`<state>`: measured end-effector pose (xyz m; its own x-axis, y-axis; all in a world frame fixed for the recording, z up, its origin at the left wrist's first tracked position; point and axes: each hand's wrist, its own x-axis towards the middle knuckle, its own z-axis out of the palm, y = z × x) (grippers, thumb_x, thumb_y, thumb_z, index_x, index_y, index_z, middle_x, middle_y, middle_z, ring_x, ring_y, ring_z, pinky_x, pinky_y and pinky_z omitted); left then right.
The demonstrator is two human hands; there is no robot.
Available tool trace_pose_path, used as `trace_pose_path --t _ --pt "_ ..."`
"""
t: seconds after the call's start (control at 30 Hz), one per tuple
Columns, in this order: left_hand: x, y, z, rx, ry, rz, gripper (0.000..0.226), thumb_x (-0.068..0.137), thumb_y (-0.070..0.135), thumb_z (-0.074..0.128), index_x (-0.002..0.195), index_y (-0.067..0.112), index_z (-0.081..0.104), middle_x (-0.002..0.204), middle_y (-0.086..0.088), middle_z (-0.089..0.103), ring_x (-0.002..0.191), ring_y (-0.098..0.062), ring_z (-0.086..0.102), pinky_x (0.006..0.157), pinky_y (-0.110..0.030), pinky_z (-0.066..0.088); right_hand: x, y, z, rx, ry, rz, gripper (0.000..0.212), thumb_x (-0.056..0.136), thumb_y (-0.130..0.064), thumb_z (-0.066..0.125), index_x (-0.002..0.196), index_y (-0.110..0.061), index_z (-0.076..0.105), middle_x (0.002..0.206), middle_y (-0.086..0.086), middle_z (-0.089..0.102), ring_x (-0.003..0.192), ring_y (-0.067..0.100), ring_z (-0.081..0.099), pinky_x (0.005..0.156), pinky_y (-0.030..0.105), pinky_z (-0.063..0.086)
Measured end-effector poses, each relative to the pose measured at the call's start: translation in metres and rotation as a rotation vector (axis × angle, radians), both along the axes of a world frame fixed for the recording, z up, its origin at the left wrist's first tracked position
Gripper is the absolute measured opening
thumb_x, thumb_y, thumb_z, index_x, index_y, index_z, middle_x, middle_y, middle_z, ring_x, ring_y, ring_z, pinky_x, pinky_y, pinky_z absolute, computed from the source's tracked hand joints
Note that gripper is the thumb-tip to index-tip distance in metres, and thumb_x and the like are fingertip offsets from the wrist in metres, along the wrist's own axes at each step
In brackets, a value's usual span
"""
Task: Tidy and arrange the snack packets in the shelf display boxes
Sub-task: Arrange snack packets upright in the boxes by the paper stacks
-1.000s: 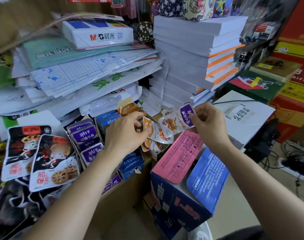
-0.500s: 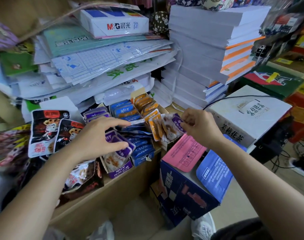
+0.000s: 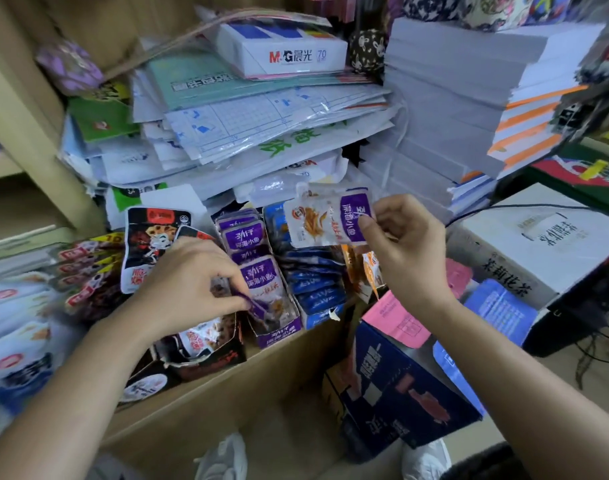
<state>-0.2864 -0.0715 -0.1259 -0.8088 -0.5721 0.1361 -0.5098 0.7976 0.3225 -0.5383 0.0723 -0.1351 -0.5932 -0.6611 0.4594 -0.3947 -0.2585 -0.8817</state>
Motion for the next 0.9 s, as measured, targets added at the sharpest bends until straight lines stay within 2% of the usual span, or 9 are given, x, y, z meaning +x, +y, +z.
trace_pose_path --t 0.07,0.13,0.23,0.33,0.47,0.57,0.67,0.8,0.9 --pt "0.004 0.002 -0.001 0.000 -0.003 0.010 0.018 0.065 0.052 0.087 0.073 0.051 0.071 0.085 0.027 0.065 0.092 -0.005 0.058 0.095 -0.037 0.038 0.010 -0.008 -0.005 0.016 0.028 0.071 0.010 0.092 -0.007 0.070 0.093 -0.013 0.063 0.089 0.005 0.072 0.080 0.028 0.071 0.063 0.042 0.061" --pt "0.008 0.000 -0.005 0.023 -0.007 0.022 0.017 0.065 0.065 0.079 0.075 0.055 0.068 0.084 0.027 0.062 0.092 -0.007 0.056 0.093 -0.040 0.042 0.020 -0.016 -0.012 0.061 0.118 0.122 0.010 0.091 -0.008 0.072 0.093 -0.015 0.064 0.088 -0.002 0.073 0.077 0.022 0.071 0.063 0.046 0.060" --pt "0.014 -0.004 -0.013 0.009 0.005 0.036 0.041 0.060 0.088 0.062 0.081 0.054 0.069 0.084 0.029 0.060 0.091 -0.006 0.055 0.090 -0.041 0.045 0.032 -0.027 -0.027 0.205 0.397 0.225 0.012 0.089 -0.007 0.073 0.092 -0.017 0.068 0.080 -0.009 0.069 0.073 0.011 0.067 0.065 0.036 0.056" --pt "0.006 0.000 -0.013 -0.079 0.056 0.063 0.061 0.057 0.097 0.050 0.078 0.045 0.073 0.080 0.029 0.062 0.088 -0.004 0.056 0.085 -0.034 0.038 0.042 -0.036 -0.041 0.341 0.634 0.361 0.008 0.088 -0.009 0.073 0.093 -0.016 0.071 0.077 -0.013 0.064 0.069 0.002 0.059 0.064 0.024 0.048" --pt "-0.005 0.005 -0.011 -0.131 0.105 0.101 0.047 0.064 0.084 0.058 0.075 0.041 0.073 0.075 0.026 0.062 0.077 -0.001 0.054 0.077 -0.030 0.033 0.045 -0.034 -0.037 0.405 0.560 0.470 0.018 0.095 -0.018 0.067 0.112 -0.020 0.072 0.096 -0.009 0.072 0.085 0.004 0.066 0.072 0.023 0.055" --pt "-0.001 0.000 -0.009 0.058 0.132 0.091 0.014 0.073 0.052 0.081 0.082 0.043 0.076 0.074 0.026 0.069 0.077 0.006 0.063 0.076 -0.026 0.045 0.052 -0.022 -0.036 0.402 0.446 0.504 0.034 0.093 -0.024 0.070 0.126 -0.024 0.067 0.106 -0.012 0.072 0.095 0.003 0.067 0.078 0.022 0.057" --pt "0.003 -0.006 -0.004 0.256 0.159 0.062 0.021 0.077 0.027 0.086 0.095 0.036 0.079 0.085 0.025 0.074 0.085 0.009 0.068 0.086 -0.032 0.057 0.061 -0.016 -0.040 0.388 0.451 0.440 0.040 0.088 -0.039 0.074 0.126 -0.029 0.066 0.105 -0.016 0.072 0.094 0.001 0.067 0.078 0.020 0.055" --pt "-0.004 -0.016 0.007 0.245 0.207 0.082 0.026 0.077 0.040 0.061 0.096 0.039 0.078 0.097 0.024 0.072 0.093 0.001 0.066 0.088 -0.038 0.054 0.068 -0.012 -0.045 0.371 0.476 0.337 0.038 0.089 -0.045 0.072 0.122 -0.026 0.069 0.109 -0.013 0.073 0.101 -0.002 0.064 0.077 0.014 0.054" --pt "-0.022 -0.019 0.015 0.160 0.036 0.118 0.042 0.089 0.053 0.042 0.122 0.044 0.068 0.104 0.028 0.063 0.106 -0.010 0.059 0.097 -0.036 0.045 0.076 -0.007 -0.052 0.354 0.526 0.300 0.033 0.095 -0.044 0.059 0.115 -0.021 0.072 0.108 -0.008 0.073 0.105 0.004 0.064 0.074 0.022 0.058"
